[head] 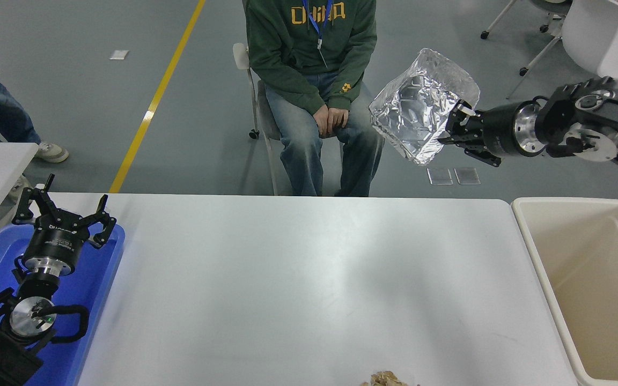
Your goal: Clean the table surface
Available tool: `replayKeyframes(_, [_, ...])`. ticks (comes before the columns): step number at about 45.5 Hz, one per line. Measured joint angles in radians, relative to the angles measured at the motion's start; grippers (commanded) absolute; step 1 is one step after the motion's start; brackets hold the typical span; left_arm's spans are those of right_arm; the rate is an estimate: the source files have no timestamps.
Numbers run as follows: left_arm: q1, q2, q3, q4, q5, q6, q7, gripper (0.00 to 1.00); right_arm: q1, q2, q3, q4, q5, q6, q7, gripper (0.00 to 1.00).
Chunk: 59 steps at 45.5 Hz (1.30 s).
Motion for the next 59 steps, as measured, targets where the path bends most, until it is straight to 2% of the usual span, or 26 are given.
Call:
replayKeyframes(36, [0.0, 0.0, 0.0, 0.0, 0.0, 0.0, 0.0, 1.0, -0.212, -0.012, -0.003, -0.459, -0.105, 0.009, 0.01, 0.0])
replayKeyframes(59, [0.001, 0.0, 0.0, 0.0, 0.0, 0.0, 0.0, 1.0, -0.379, 0.076, -0.055, -0.726, -0.129, 0.008, 0.026, 0.0])
